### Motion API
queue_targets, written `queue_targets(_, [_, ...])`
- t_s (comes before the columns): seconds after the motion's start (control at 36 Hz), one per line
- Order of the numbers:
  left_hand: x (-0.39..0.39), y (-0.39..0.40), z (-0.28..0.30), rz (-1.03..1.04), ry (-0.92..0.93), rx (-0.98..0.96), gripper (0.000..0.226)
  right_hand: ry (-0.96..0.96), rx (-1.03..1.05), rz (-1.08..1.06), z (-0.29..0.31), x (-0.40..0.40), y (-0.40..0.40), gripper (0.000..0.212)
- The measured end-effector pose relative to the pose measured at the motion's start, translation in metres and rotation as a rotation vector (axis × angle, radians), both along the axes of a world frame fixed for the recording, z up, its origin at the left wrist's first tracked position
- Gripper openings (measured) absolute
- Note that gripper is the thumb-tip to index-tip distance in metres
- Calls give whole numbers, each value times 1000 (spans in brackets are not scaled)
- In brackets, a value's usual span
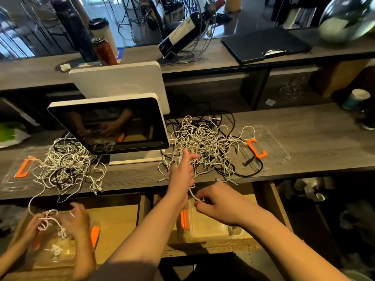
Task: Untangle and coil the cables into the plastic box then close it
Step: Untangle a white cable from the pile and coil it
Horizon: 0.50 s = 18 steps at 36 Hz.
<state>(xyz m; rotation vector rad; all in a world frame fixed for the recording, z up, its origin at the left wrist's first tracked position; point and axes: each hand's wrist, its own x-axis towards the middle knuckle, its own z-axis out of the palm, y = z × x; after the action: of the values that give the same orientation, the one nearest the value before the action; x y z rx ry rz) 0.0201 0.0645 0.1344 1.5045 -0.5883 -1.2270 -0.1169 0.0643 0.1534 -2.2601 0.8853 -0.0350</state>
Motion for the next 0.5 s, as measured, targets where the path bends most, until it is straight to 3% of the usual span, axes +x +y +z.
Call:
queue_targets(0.19, [18, -1, -10, -11, -259, 116, 60, -123, -21, -14, 6, 8, 4, 24])
queue_targets(0.28, [25, 3, -10, -215, -164, 226, 84, -172, -65, -2, 7, 8, 4, 14])
queue_targets(0.39, [25, 10, -7, -472, -13, 351, 66, -272, -93, -38, 10, 5, -6, 28])
queue_targets(0.5, [21, 15, -10, -634, 113, 411, 82, -336, -171, -123, 12, -2, -22, 41])
